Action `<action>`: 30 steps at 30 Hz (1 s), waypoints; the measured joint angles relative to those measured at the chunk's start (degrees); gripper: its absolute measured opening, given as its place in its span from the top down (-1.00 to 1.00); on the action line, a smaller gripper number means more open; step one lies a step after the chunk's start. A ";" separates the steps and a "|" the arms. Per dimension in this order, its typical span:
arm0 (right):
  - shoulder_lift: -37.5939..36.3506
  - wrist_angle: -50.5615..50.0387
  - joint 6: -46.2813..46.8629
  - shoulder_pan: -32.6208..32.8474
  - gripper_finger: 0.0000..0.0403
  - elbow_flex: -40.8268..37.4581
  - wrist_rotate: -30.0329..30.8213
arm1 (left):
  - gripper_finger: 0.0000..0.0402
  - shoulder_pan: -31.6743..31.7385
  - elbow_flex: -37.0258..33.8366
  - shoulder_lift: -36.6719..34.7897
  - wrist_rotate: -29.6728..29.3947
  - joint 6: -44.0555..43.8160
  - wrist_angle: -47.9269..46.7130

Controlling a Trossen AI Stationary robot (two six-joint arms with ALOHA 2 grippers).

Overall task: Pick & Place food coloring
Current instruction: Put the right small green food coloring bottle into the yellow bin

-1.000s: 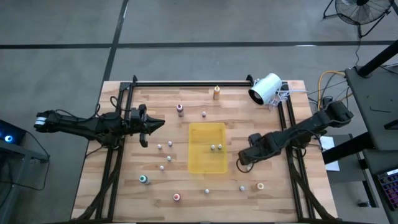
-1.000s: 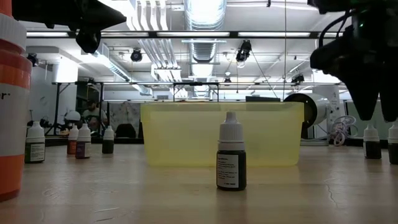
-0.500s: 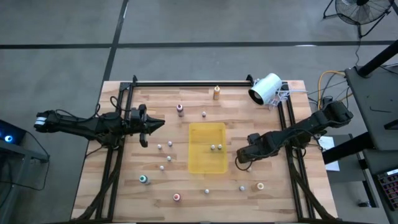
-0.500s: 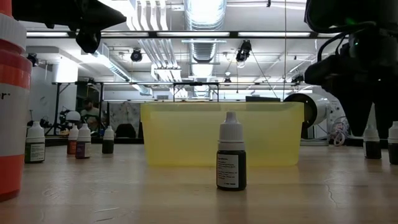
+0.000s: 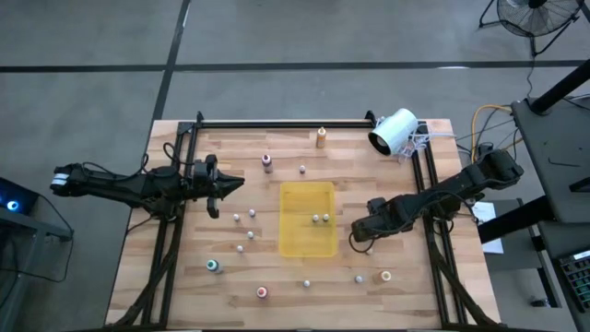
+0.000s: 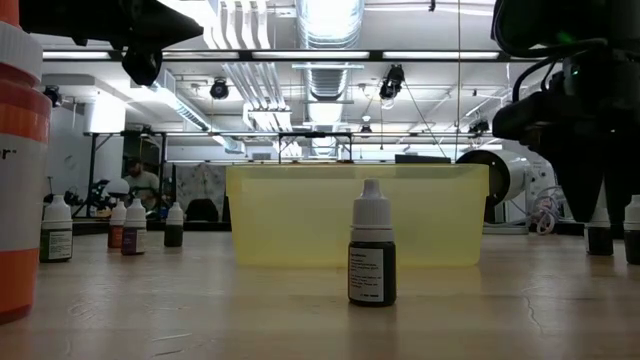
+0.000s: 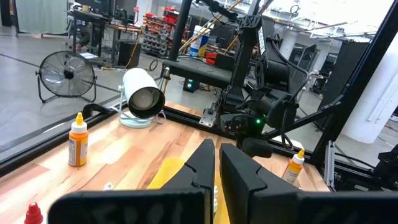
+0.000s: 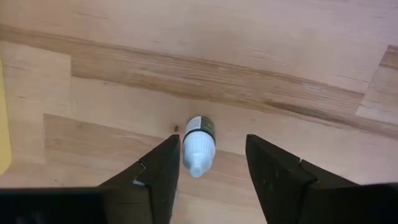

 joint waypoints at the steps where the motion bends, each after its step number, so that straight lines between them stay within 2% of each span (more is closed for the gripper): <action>1: 0.00 0.10 0.00 0.00 0.19 -0.02 -0.02 | 1.00 0.01 0.00 -0.01 0.00 0.00 0.00; 21: 0.33 2.63 0.00 0.00 0.69 -1.05 -0.19 | 1.00 0.00 0.00 0.01 0.00 0.00 0.01; 30: 0.08 2.59 -2.01 0.00 0.72 -0.06 -1.26 | 1.00 0.01 0.00 -0.01 -0.01 0.00 0.00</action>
